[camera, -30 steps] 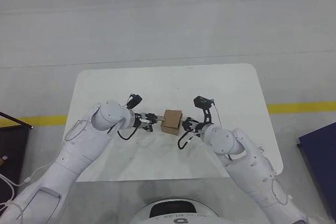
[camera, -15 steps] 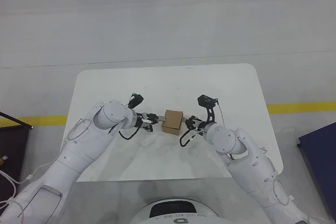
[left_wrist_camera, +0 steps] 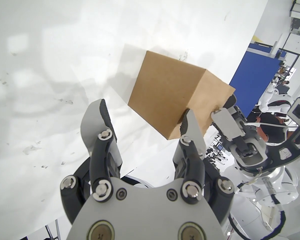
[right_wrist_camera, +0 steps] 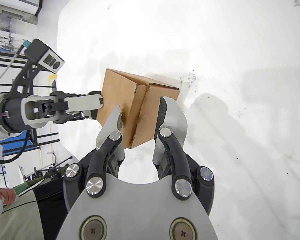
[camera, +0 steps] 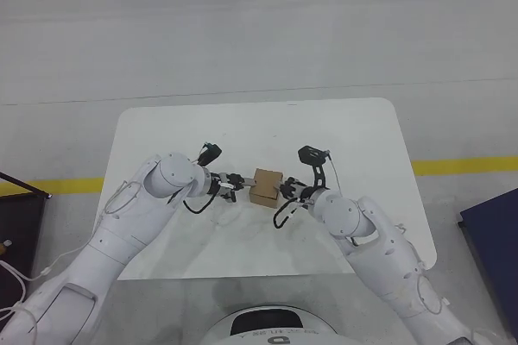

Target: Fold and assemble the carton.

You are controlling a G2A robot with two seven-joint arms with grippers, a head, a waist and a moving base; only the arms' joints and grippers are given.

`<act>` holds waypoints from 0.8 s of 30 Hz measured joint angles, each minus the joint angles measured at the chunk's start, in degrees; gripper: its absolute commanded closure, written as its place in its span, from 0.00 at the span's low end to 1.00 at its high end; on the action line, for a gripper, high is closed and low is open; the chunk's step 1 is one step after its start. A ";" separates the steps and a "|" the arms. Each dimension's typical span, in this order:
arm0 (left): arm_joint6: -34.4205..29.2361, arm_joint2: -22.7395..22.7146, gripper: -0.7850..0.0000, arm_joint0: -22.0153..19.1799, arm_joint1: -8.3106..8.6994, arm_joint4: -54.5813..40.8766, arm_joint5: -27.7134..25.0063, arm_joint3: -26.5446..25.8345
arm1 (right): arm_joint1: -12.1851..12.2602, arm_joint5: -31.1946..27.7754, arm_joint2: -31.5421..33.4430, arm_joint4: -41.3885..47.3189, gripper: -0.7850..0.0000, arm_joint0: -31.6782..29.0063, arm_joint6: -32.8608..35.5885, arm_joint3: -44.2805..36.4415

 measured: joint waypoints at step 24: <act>0.01 -17.86 0.00 7.31 4.10 -8.36 -3.28 -5.96 | 0.39 -2.13 0.96 -3.18 1.00 0.11 1.20 -9.74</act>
